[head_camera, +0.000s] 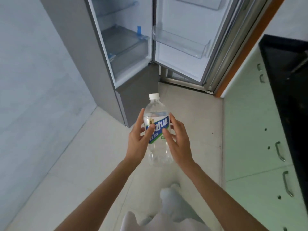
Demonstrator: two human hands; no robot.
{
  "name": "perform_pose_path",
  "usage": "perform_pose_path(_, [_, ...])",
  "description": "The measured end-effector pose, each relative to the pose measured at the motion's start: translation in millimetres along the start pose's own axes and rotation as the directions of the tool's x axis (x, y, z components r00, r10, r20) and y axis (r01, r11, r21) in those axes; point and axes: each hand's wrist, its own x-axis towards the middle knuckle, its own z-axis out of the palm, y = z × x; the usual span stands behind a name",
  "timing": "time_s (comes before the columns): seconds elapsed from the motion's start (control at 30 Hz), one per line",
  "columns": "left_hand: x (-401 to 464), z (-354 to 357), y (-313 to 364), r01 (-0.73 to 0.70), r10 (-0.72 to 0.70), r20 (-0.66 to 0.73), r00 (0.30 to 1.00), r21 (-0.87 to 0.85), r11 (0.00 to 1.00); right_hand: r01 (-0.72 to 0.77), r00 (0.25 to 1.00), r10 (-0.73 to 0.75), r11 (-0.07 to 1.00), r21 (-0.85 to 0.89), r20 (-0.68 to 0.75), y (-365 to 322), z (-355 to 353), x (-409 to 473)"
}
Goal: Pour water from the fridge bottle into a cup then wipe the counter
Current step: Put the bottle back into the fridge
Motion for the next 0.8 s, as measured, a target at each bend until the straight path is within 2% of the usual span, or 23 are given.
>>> perform_pose_path(0.2, [117.9, 8.7, 33.5, -0.095, 0.098, -0.084, 0.992, 0.044, 0.995, 0.124, 0.988, -0.129, 0.99, 0.061, 0.079, -2.0, 0.3, 136.4])
perform_pose_path(0.43, [249.6, 19.5, 84.8, -0.146, 0.15, -0.222, 0.963, 0.034, 0.989, 0.246, 0.946, -0.28, 0.948, 0.2, 0.166, -14.1, 1.2, 296.5])
perform_pose_path(0.57, [314.1, 14.6, 110.7, -0.207, 0.224, -0.269, 0.937, 0.091, 0.974, 0.313, 0.917, -0.352, 0.927, 0.208, 0.189, -20.9, 10.6, 375.0])
perform_pose_path(0.8, [430.9, -6.2, 130.9, -0.3, 0.311, -0.308, 0.899, 0.084, 0.95, 0.397, 0.885, -0.424, 0.903, 0.167, 0.192, -22.5, 48.3, 501.4])
